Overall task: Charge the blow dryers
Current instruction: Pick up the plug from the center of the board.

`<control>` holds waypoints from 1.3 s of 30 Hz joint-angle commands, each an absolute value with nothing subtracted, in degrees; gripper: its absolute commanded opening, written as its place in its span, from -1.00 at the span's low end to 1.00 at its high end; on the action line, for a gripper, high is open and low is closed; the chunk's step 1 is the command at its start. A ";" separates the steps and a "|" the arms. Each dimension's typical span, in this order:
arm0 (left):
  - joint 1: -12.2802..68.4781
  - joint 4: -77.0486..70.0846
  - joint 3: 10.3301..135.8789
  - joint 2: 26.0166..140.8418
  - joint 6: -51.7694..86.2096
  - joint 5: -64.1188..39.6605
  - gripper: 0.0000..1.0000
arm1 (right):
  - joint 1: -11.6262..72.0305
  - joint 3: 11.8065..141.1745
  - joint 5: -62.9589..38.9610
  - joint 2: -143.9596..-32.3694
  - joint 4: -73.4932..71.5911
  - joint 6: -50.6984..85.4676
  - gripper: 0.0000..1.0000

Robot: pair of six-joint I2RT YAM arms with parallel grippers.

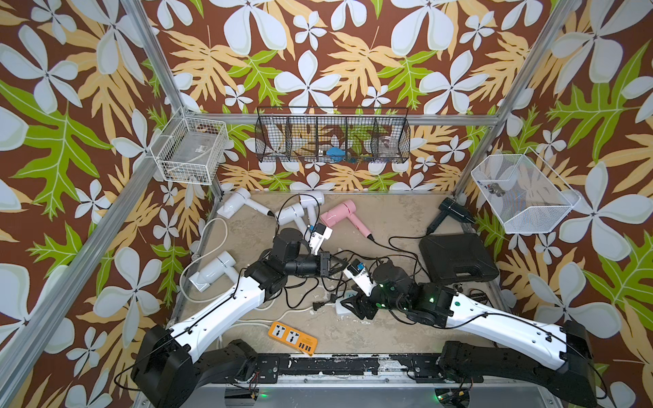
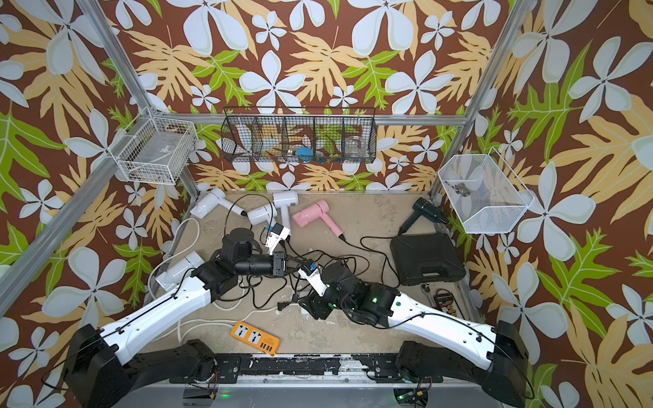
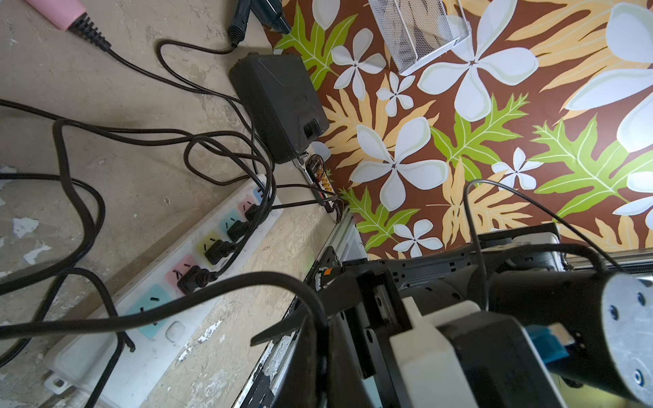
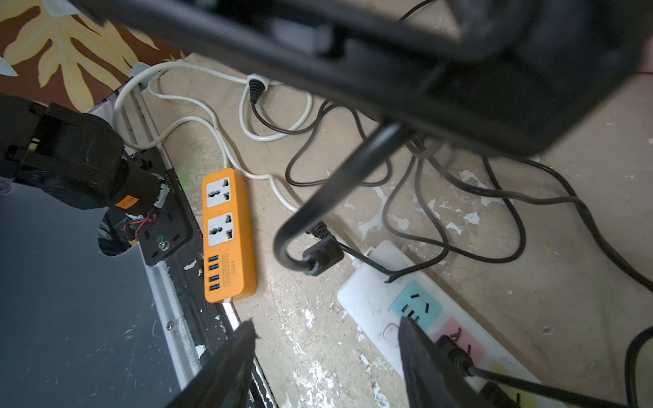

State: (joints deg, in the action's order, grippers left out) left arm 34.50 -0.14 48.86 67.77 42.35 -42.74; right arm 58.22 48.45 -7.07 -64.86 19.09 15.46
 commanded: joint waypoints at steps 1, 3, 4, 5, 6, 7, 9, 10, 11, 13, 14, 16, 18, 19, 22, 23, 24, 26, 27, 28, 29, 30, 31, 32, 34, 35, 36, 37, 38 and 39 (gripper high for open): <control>34.36 1.54 49.72 68.27 40.34 -46.16 -1.00 | 58.36 48.94 -6.41 -65.94 16.30 13.38 0.30; 34.35 1.83 50.07 68.63 40.42 -47.63 -1.00 | 58.53 48.97 -8.13 -66.73 15.14 12.80 0.27; 34.37 1.96 50.26 68.81 40.44 -48.27 -1.00 | 58.70 48.96 -8.75 -67.07 14.66 12.60 0.26; 34.37 2.13 50.51 68.98 40.45 -49.02 -1.00 | 59.10 48.96 -9.33 -67.44 14.26 12.32 0.25; 34.37 2.30 50.77 69.02 40.45 -49.74 -1.00 | 59.55 48.93 -9.85 -67.84 13.83 12.01 0.25; 34.41 2.30 50.87 69.21 40.52 -50.23 -1.00 | 60.05 48.89 -10.08 -68.13 13.42 11.83 0.25; 34.37 2.36 51.22 69.52 40.75 -51.50 -1.00 | 61.13 48.91 -10.16 -68.76 12.83 11.30 0.24; 34.32 2.48 51.33 69.74 40.71 -52.11 -1.00 | 61.51 48.96 -10.11 -69.12 12.74 11.10 0.20; 34.36 2.55 51.41 69.86 40.73 -52.49 -1.00 | 61.73 49.04 -9.96 -69.41 12.74 11.00 0.18; 34.37 3.16 51.81 70.12 40.33 -53.08 -1.00 | 62.08 49.22 -9.28 -70.13 13.16 10.83 0.16; 34.37 3.59 51.98 70.14 40.10 -53.16 -1.00 | 62.09 49.22 -9.07 -70.39 13.16 10.87 0.13; 34.36 4.06 52.33 70.20 39.86 -53.47 -1.00 | 62.14 49.42 -8.87 -70.79 13.32 10.72 0.08; 34.37 4.09 52.47 70.22 39.73 -53.86 -1.00 | 62.08 49.39 -8.31 -71.08 13.50 10.63 0.07; 34.34 4.17 52.54 70.22 39.73 -54.04 -1.00 | 62.15 49.39 -8.02 -71.21 13.66 10.63 0.07; 34.19 4.72 53.07 70.31 39.58 -54.28 -1.00 | 62.64 49.40 -7.49 -71.92 14.14 10.72 0.07; 34.03 4.75 53.25 70.18 39.66 -54.38 -1.00 | 62.93 49.33 -7.27 -72.18 14.10 10.74 0.12; 33.85 4.59 53.45 70.01 39.79 -54.43 -1.00 | 63.35 49.23 -6.91 -72.33 14.22 10.81 0.15; 33.45 3.61 53.53 69.50 40.74 -54.82 -1.00 | 63.74 48.28 -6.43 -72.08 13.24 11.44 0.16; 33.25 2.87 53.38 69.23 41.37 -55.06 -1.00 | 63.73 47.19 -6.38 -71.42 11.79 11.92 0.16; 33.06 2.07 53.21 69.02 42.07 -55.36 -1.00 | 63.72 46.12 -6.18 -70.66 10.31 12.38 0.15; 32.89 1.56 52.93 68.87 42.67 -55.70 -1.00 | 63.73 45.32 -6.09 -69.87 9.25 12.84 0.14; 32.72 1.07 52.75 68.75 43.04 -56.05 -1.00 | 63.76 44.40 -6.06 -68.85 7.87 13.21 0.14; 32.57 0.91 52.57 68.73 43.30 -56.27 -1.00 | 63.74 43.55 -5.96 -67.71 6.65 13.53 0.13; 32.45 0.89 52.41 68.64 43.44 -56.49 -1.00 | 63.80 42.94 -5.82 -66.83 5.74 13.77 0.13; 32.23 0.88 52.08 68.47 43.59 -56.72 -1.00 | 63.73 42.06 -5.37 -65.13 4.44 14.14 0.12; 32.19 0.93 52.03 68.38 43.68 -56.90 -1.00 | 63.76 41.82 -5.36 -64.75 4.06 14.15 0.12; 32.15 0.95 51.99 68.29 43.78 -57.03 -1.00 | 63.72 41.60 -5.49 -64.52 3.83 14.15 0.11; 32.09 0.88 51.93 68.26 43.85 -57.24 -1.00 | 63.72 41.65 -5.79 -64.66 3.85 14.02 0.09; 32.08 0.37 51.90 68.20 44.21 -57.55 -1.00 | 63.72 41.66 -6.00 -64.93 3.99 13.90 0.08; 31.97 -0.41 51.73 68.23 44.90 -58.18 -1.00 | 63.74 41.78 -6.30 -65.40 4.04 13.80 0.06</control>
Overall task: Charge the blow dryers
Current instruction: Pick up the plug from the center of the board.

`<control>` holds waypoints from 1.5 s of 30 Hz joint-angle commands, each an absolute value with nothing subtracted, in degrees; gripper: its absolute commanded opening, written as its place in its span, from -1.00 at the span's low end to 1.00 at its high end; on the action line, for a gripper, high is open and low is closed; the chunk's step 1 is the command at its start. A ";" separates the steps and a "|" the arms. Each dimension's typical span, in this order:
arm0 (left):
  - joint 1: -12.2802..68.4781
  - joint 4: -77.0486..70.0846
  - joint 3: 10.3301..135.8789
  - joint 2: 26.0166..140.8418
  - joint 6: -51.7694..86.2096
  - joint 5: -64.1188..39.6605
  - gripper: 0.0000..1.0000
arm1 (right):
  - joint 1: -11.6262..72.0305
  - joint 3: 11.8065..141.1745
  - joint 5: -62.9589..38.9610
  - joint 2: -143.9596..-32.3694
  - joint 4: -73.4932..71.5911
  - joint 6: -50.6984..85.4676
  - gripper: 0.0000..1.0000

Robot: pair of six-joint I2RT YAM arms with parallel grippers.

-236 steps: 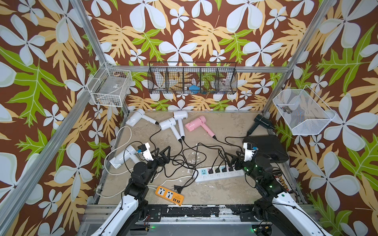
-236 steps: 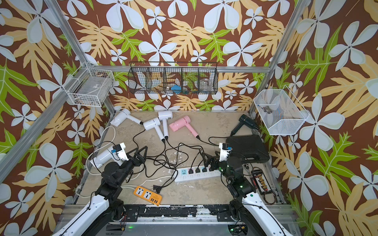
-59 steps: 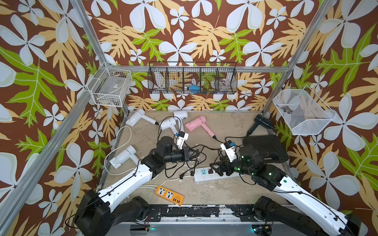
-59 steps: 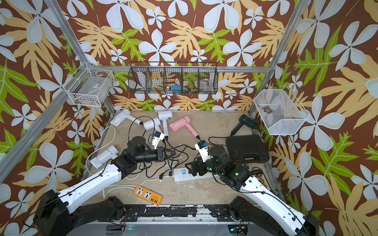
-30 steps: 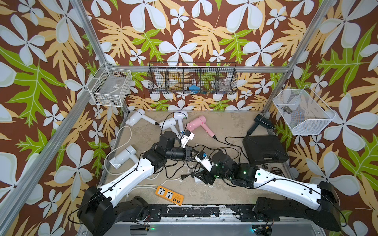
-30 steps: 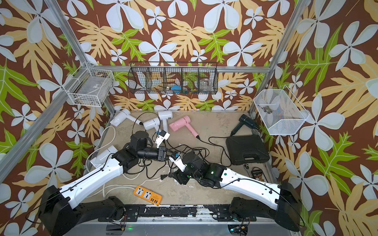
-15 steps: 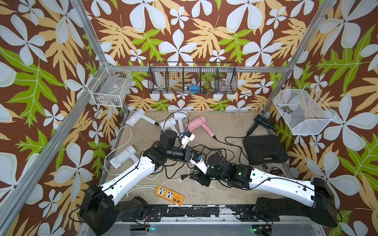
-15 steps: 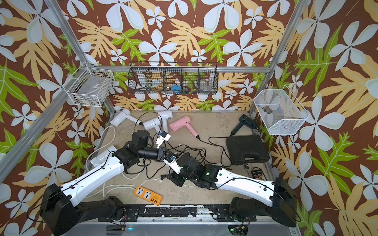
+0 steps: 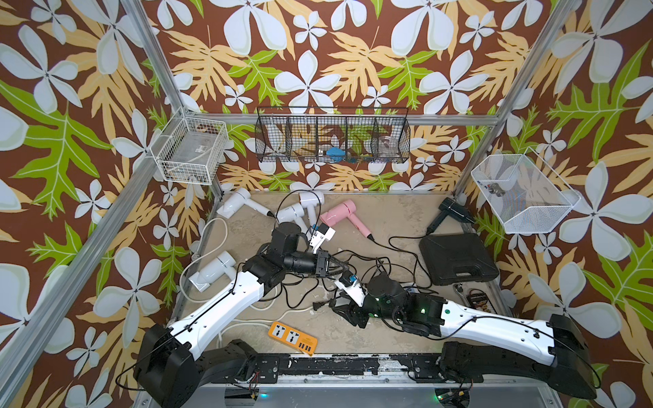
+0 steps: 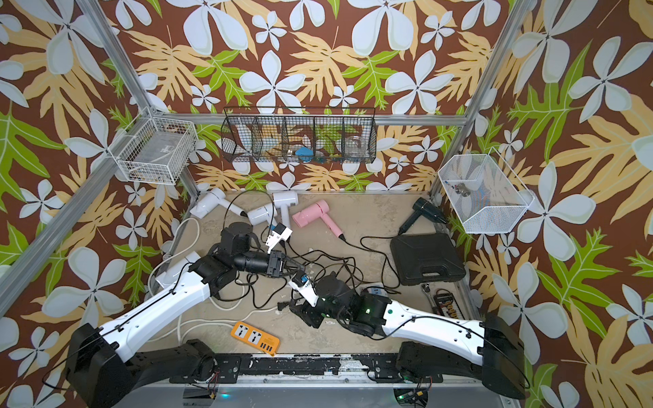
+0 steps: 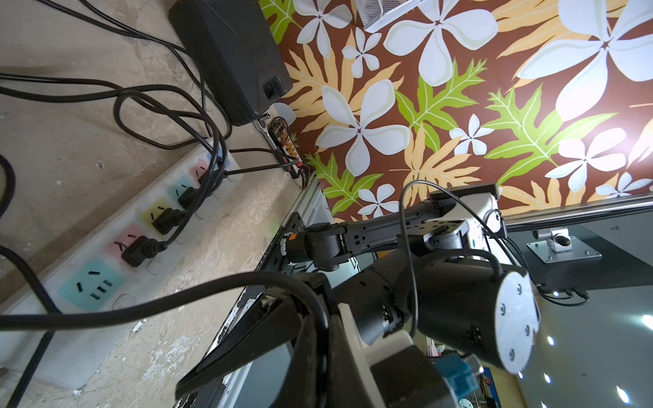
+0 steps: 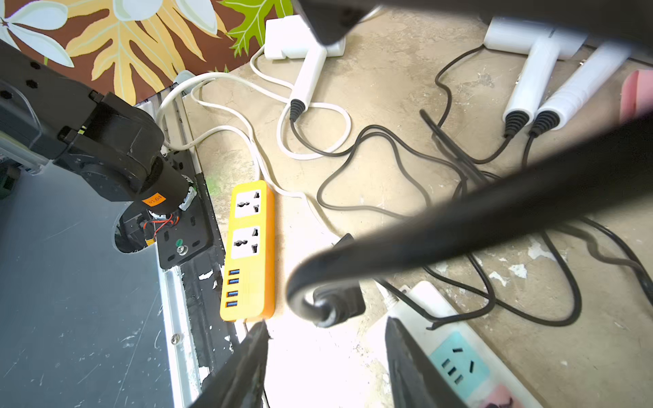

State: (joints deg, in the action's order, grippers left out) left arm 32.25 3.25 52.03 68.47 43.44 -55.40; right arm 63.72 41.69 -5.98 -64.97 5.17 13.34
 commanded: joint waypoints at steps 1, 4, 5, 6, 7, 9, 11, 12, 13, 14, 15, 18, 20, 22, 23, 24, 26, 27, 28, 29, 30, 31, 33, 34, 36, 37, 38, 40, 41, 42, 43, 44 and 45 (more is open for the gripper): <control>31.83 -1.31 51.55 68.20 45.66 -58.63 -1.00 | 63.73 41.73 -6.61 -65.79 4.06 13.72 0.05; 31.64 -1.80 51.83 68.38 46.57 -59.15 -1.00 | 63.74 41.52 -7.43 -66.61 3.71 13.62 0.02; 31.59 -1.71 51.94 68.37 46.58 -59.24 -1.00 | 63.74 41.49 -7.36 -66.74 3.56 13.62 0.00; 31.55 -1.75 51.94 68.37 46.69 -59.42 -1.00 | 63.77 41.49 -7.32 -66.77 3.42 13.62 -0.03; 31.55 -1.71 51.94 68.29 46.68 -59.52 -1.00 | 63.73 41.57 -7.38 -66.71 3.32 13.62 -0.05; 31.55 -1.88 51.77 68.21 46.76 -59.58 -1.00 | 63.72 41.82 -7.34 -66.71 3.19 13.54 -0.10; 31.55 -2.19 51.55 68.21 47.00 -59.78 -1.00 | 63.77 42.10 -7.34 -66.79 3.12 13.47 -0.12; 31.55 -2.34 51.44 68.20 47.15 -59.78 -1.00 | 63.77 42.28 -7.30 -66.88 3.07 13.45 -0.12; 31.55 -2.64 51.30 68.19 47.34 -59.81 -1.00 | 63.74 42.36 -7.08 -66.88 3.05 13.45 -0.13; 31.55 -3.05 51.16 68.20 47.62 -59.94 -1.00 | 63.74 42.44 -6.80 -66.97 2.94 13.45 -0.13; 31.48 -3.32 50.99 68.20 47.85 -60.07 -1.00 | 63.74 42.54 -6.21 -67.06 2.99 13.36 -0.13; 31.55 -3.11 50.97 67.95 47.87 -60.25 -1.00 | 63.72 42.76 -2.74 -66.67 3.49 13.36 -0.03; 31.55 -2.35 50.99 67.81 47.60 -60.21 -1.00 | 63.64 42.08 0.01 -65.32 3.12 13.36 0.02; 31.55 -2.12 51.06 67.61 47.64 -60.18 -1.00 | 63.71 40.95 2.30 -63.49 1.97 13.27 0.07; 31.49 -2.02 51.06 67.59 47.84 -60.21 -1.00 | 63.64 40.21 3.04 -62.49 1.06 13.11 0.07; 31.53 -2.04 51.06 67.59 48.04 -60.30 -1.00 | 63.67 39.54 3.49 -61.51 0.10 12.88 0.07; 31.51 -1.95 51.06 67.50 48.67 -60.55 -1.00 | 63.71 38.31 3.60 -60.14 -1.88 12.06 0.07; 31.47 -1.98 50.93 67.42 49.01 -60.73 -1.00 | 63.66 37.70 4.09 -59.64 -2.92 11.45 0.07; 31.46 -2.06 50.97 67.33 49.44 -60.87 -1.00 | 63.66 37.18 4.61 -59.22 -3.76 10.92 0.08; 31.46 -2.15 50.93 67.19 49.97 -60.99 -1.00 | 63.66 36.59 4.55 -58.91 -4.81 10.07 0.12; 31.46 -2.20 50.98 67.15 50.41 -61.14 -1.00 | 63.60 36.06 3.67 -58.89 -5.70 8.97 0.13; 31.46 -2.20 50.98 67.07 50.87 -61.10 -1.00 | 63.63 35.77 2.40 -58.95 -6.46 7.92 0.13; 31.46 -2.34 50.90 67.04 51.81 -61.09 -1.00 | 63.59 34.67 -0.04 -58.97 -8.49 6.63 0.15; 31.46 -2.75 50.76 67.19 52.38 -61.14 -1.00 | 63.62 33.94 -1.47 -58.84 -9.52 6.26 0.17; 31.46 -3.33 50.54 67.52 53.12 -61.25 -1.00 | 63.63 33.34 -3.90 -58.76 -10.51 6.24 0.25; 31.47 -3.37 50.54 67.74 53.17 -61.26 -1.00 | 63.62 33.23 -5.07 -58.91 -10.63 6.24 0.28; 31.46 -3.36 50.54 67.85 53.22 -61.26 -1.00 | 63.63 33.23 -6.44 -58.97 -10.72 6.10 0.30; 31.38 -3.99 50.37 68.11 53.65 -61.26 -1.00 | 63.60 33.22 -8.42 -59.15 -10.91 6.06 0.33; 31.34 -4.25 50.36 68.20 53.83 -61.26 -1.00 | 63.62 33.24 -8.85 -59.28 -10.91 6.06 0.33; 31.36 -4.39 50.32 68.27 53.99 -61.26 -1.00 | 63.59 33.23 -9.24 -59.37 -10.94 5.99 0.33; 31.38 -5.00 50.27 68.29 54.34 -61.34 -1.00 | 63.60 33.23 -9.52 -59.58 -11.14 5.93 0.33; 31.38 -5.35 50.21 68.44 54.70 -61.41 -1.00 | 63.61 33.32 -9.71 -59.90 -11.14 5.90 0.32; 31.38 -5.57 50.19 68.51 54.83 -61.44 -1.00 | 63.57 33.41 -9.79 -60.16 -11.29 5.97 0.30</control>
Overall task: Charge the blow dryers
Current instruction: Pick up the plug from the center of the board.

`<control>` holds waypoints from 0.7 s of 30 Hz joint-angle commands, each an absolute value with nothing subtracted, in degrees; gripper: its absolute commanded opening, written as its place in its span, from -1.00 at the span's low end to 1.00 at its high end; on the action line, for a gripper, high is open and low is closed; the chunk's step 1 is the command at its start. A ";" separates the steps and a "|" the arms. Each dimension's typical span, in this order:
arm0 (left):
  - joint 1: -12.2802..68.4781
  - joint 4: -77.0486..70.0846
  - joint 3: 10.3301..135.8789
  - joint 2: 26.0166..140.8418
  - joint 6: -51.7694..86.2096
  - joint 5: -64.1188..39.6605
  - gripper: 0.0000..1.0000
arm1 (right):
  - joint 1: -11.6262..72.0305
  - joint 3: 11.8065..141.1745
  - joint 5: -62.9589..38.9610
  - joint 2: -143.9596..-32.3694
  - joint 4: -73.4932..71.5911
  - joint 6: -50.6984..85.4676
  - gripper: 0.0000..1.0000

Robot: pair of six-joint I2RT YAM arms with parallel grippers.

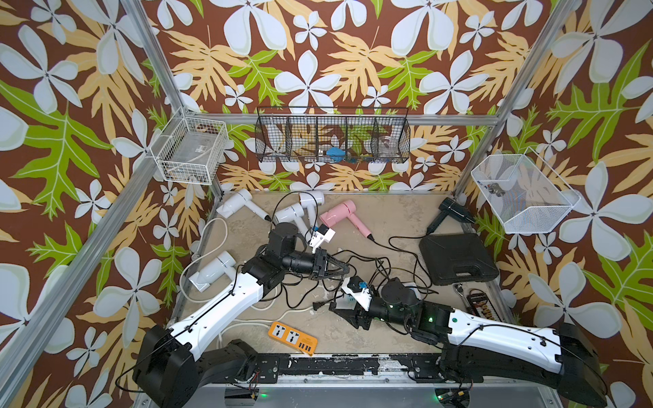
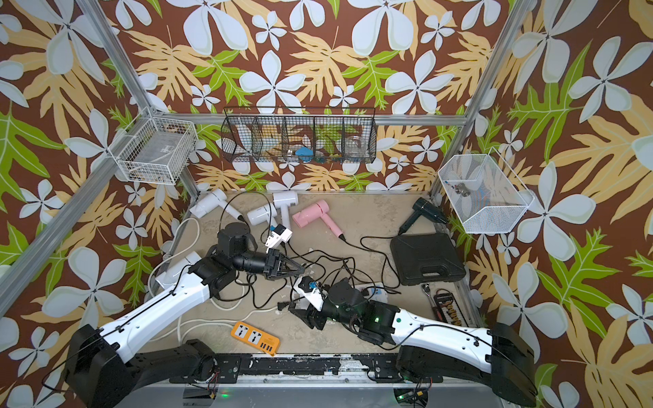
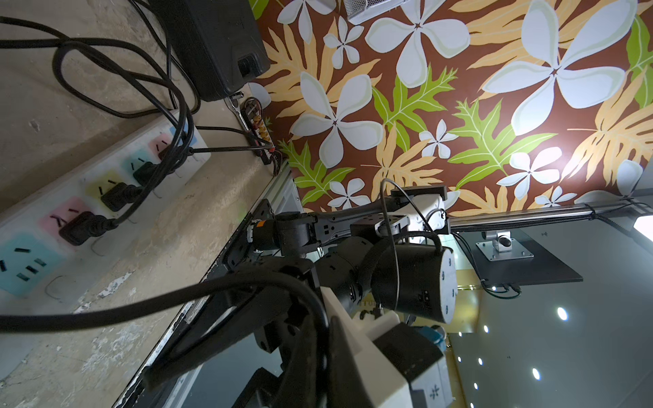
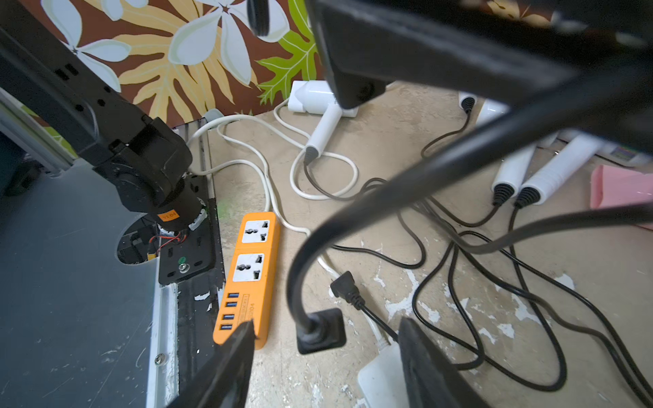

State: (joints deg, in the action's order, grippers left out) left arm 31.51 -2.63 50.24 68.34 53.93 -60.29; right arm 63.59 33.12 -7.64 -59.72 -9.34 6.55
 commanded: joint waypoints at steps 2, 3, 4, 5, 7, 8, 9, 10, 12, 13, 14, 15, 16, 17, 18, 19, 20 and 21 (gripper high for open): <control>31.42 -5.98 50.10 68.64 55.23 -61.52 -1.00 | 63.63 33.51 -10.06 -60.96 -11.82 6.02 0.25; 31.38 -6.20 50.10 68.64 55.36 -61.59 -1.00 | 63.62 33.49 -10.18 -61.36 -12.06 6.06 0.22; 31.38 -6.58 49.97 68.64 55.63 -61.61 -1.00 | 63.63 33.49 -10.14 -61.81 -12.41 6.06 0.18; 31.38 -6.98 49.84 68.64 55.95 -61.76 -1.00 | 63.56 33.50 -9.98 -62.17 -12.70 5.99 0.11; 31.36 -7.23 49.66 68.64 56.16 -61.79 -1.00 | 63.63 33.36 -8.98 -62.74 -13.27 6.06 0.02; 31.38 -7.30 49.66 68.62 56.13 -61.93 -1.00 | 63.62 33.31 -8.91 -62.84 -13.52 5.98 -0.02; 31.31 -7.37 49.61 68.60 56.10 -61.85 -1.00 | 63.61 33.31 -8.69 -62.97 -13.89 6.03 -0.06; 31.38 -7.43 49.53 68.64 56.25 -61.96 -1.00 | 63.63 33.23 -8.49 -62.93 -14.05 6.06 -0.11; 31.30 -7.67 49.41 68.63 56.27 -62.06 -1.00 | 63.63 33.34 -8.33 -63.02 -14.46 6.06 -0.15; 31.31 -7.86 49.33 68.66 56.40 -62.14 -1.00 | 63.63 33.39 -8.30 -63.18 -14.55 6.06 -0.17; 31.32 -8.15 49.31 68.73 56.58 -62.20 -1.00 | 63.63 33.59 -8.37 -63.49 -14.43 6.06 -0.19; 31.29 -8.46 49.22 68.78 56.73 -62.23 -1.00 | 63.58 33.75 -8.49 -63.82 -14.28 6.02 -0.20; 31.29 -8.60 49.22 68.84 56.78 -62.31 -1.00 | 63.56 33.84 -8.53 -64.22 -14.26 5.95 -0.21; 31.29 -8.86 49.13 68.91 56.91 -62.38 -1.00 | 63.63 33.93 -8.52 -64.56 -14.22 5.89 -0.21; 31.29 -8.89 49.13 68.98 56.95 -62.45 -1.00 | 63.63 33.97 -8.58 -64.88 -14.22 5.89 -0.21; 31.29 -8.99 49.13 69.04 56.91 -62.40 -1.00 | 63.62 33.93 -8.53 -65.03 -14.19 5.89 -0.22; 31.29 -8.97 49.18 69.06 56.91 -62.47 -1.00 | 63.59 33.97 -8.53 -65.21 -14.23 5.91 -0.21; 31.29 -9.01 49.21 69.06 56.95 -62.49 -1.00 | 63.63 33.90 -8.43 -65.35 -14.24 5.89 -0.22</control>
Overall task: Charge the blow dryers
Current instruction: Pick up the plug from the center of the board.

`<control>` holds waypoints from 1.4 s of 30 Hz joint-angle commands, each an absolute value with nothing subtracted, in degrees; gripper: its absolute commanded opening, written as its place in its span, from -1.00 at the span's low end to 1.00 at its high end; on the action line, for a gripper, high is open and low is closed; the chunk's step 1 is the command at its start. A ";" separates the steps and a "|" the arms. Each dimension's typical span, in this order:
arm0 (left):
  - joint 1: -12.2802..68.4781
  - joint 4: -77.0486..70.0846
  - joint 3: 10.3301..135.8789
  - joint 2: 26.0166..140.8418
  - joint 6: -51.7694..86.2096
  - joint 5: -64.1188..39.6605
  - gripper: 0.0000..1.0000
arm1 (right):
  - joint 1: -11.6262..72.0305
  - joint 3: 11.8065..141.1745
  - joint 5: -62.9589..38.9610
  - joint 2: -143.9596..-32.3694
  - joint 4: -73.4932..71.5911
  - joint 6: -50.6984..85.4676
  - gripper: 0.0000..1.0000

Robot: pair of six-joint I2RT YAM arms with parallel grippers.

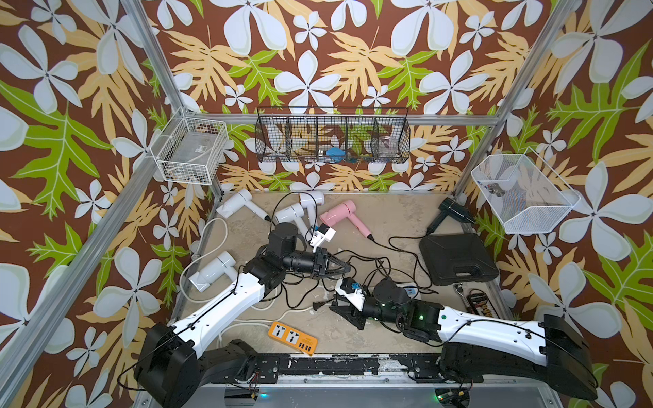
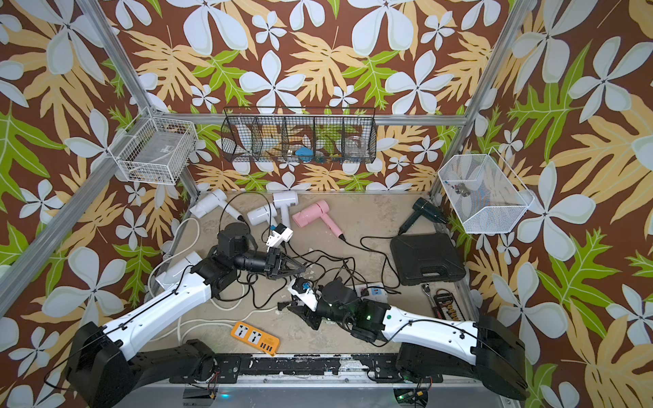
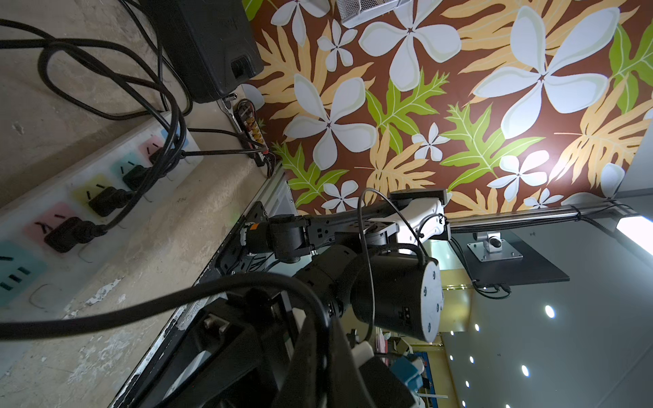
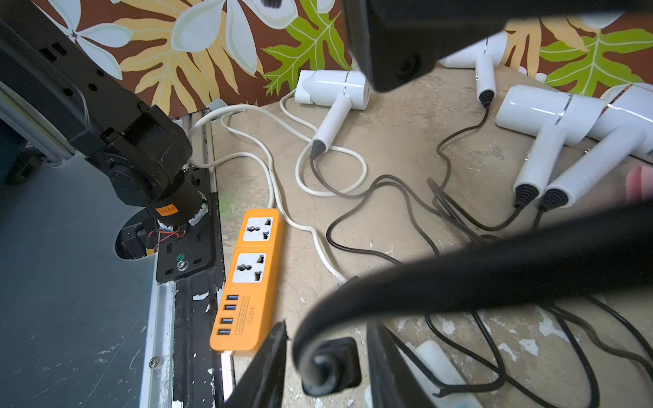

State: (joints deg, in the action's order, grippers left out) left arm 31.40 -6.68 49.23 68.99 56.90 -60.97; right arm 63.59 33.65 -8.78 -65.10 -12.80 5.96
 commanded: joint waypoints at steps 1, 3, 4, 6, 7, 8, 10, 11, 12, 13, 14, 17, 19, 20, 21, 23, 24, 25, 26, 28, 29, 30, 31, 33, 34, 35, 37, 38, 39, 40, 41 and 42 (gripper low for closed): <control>31.29 -9.06 49.17 69.17 56.87 -62.55 -1.00 | 63.63 33.77 -8.30 -65.37 -14.23 5.93 -0.24; 31.20 -9.06 49.13 69.19 56.81 -62.61 -1.00 | 63.54 33.62 -8.33 -65.30 -14.49 5.89 -0.36; 31.18 -9.09 49.05 69.26 56.78 -62.56 -1.00 | 63.43 33.57 -8.42 -65.28 -14.46 5.93 -0.46; 30.94 -9.06 48.96 69.17 56.69 -62.45 -1.00 | 63.41 33.54 -8.35 -65.19 -14.33 5.98 -0.66; 30.79 -9.09 48.87 69.17 56.61 -62.28 -1.00 | 63.40 33.53 -8.26 -65.08 -14.40 5.98 -0.78; 30.70 -8.98 48.87 69.07 56.41 -61.95 -0.95 | 63.35 33.36 -8.13 -64.97 -14.33 6.06 -0.94; 30.61 -8.00 48.95 68.90 55.50 -61.00 -0.70 | 63.28 33.16 -7.91 -64.72 -14.57 6.21 -1.00; 30.55 -7.13 49.17 68.80 54.74 -60.39 -0.53 | 63.15 32.98 -7.61 -64.47 -14.61 6.39 -1.00; 30.50 -5.94 49.37 68.74 53.81 -59.54 -0.39 | 63.02 32.81 -7.25 -64.27 -14.72 6.65 -1.00; 30.28 -3.92 49.72 68.58 52.26 -58.50 -0.27 | 62.73 32.68 -6.99 -63.96 -14.92 7.04 -1.00; 30.00 -1.85 50.04 68.25 50.62 -56.82 -0.16 | 62.34 32.40 -6.88 -63.60 -15.24 7.48 -1.00; 29.13 5.65 51.27 66.72 44.83 -50.02 0.12 | 60.36 31.59 -6.07 -62.27 -15.71 9.91 -1.00; 29.00 10.28 51.71 65.15 41.36 -44.08 0.33 | 58.50 31.18 -5.48 -61.25 -15.73 11.79 -1.00; 28.94 12.33 51.92 64.57 39.97 -41.00 0.40 | 57.83 31.08 -5.27 -60.80 -15.56 12.39 -1.00; 29.06 14.48 51.81 63.66 38.53 -37.27 0.46 | 57.15 31.21 -4.77 -60.45 -14.97 13.08 -1.00; 29.00 17.31 50.76 61.74 36.60 -30.50 0.53 | 56.24 31.79 -3.07 -59.83 -13.47 14.28 -1.00; 29.05 18.69 49.74 60.68 35.84 -26.77 0.55 | 55.86 32.20 -2.61 -59.54 -12.66 14.77 -1.00; 29.08 19.86 48.47 59.65 35.41 -23.39 0.55 | 55.48 32.71 -1.83 -59.20 -11.75 15.27 -1.00; 29.09 20.20 47.21 58.83 35.18 -21.52 0.55 | 55.17 33.24 -1.11 -59.00 -10.86 15.71 -1.00; 29.69 21.19 44.35 57.29 34.97 -17.16 0.50 | 54.52 34.51 -0.31 -58.72 -9.36 16.51 -1.00; 30.43 21.44 43.40 56.98 34.88 -15.43 0.46 | 54.28 35.13 0.13 -58.63 -8.60 16.86 -1.00; 31.87 22.10 42.69 56.90 34.70 -12.89 0.43 | 54.03 35.87 0.93 -58.76 -7.69 17.33 -1.00; 33.74 22.91 42.33 57.27 34.63 -10.08 0.42 | 53.68 36.60 1.42 -58.92 -6.66 17.80 -1.00; 37.35 24.52 42.25 58.87 34.59 -5.04 0.39 | 52.96 37.76 1.78 -59.27 -5.15 18.74 -1.00; 39.05 25.14 42.19 60.05 34.70 -2.98 0.38 | 52.68 38.21 1.89 -59.40 -4.54 19.21 -1.00; 40.37 25.60 42.19 61.12 34.60 -1.27 0.38 | 52.50 38.44 1.92 -59.52 -4.13 19.53 -1.00; 42.80 26.49 42.47 63.61 34.63 2.31 0.38 | 52.34 38.76 2.28 -59.68 -3.41 20.02 -1.00; 43.77 26.75 42.69 64.73 34.65 3.64 0.37 | 52.30 38.85 2.29 -59.72 -3.18 20.17 -1.00; 44.98 26.97 43.08 65.92 34.54 5.18 0.37 | 52.22 38.76 2.21 -59.68 -3.01 20.25 -1.00; 46.10 27.26 43.53 67.23 34.52 6.79 0.35 | 52.21 38.68 2.20 -59.68 -2.92 20.38 -1.00; 46.95 27.55 44.02 68.42 34.32 8.10 0.31 | 52.12 38.63 2.28 -59.69 -2.69 20.46 -1.00; 47.92 27.73 44.60 69.90 33.92 9.01 0.29 | 52.08 38.52 2.20 -59.68 -2.63 20.52 -1.00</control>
State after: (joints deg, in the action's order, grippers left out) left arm 46.41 26.15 43.57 67.88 35.24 2.24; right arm 52.23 38.37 1.41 -59.64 -3.29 19.35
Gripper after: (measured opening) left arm 0.647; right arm 0.137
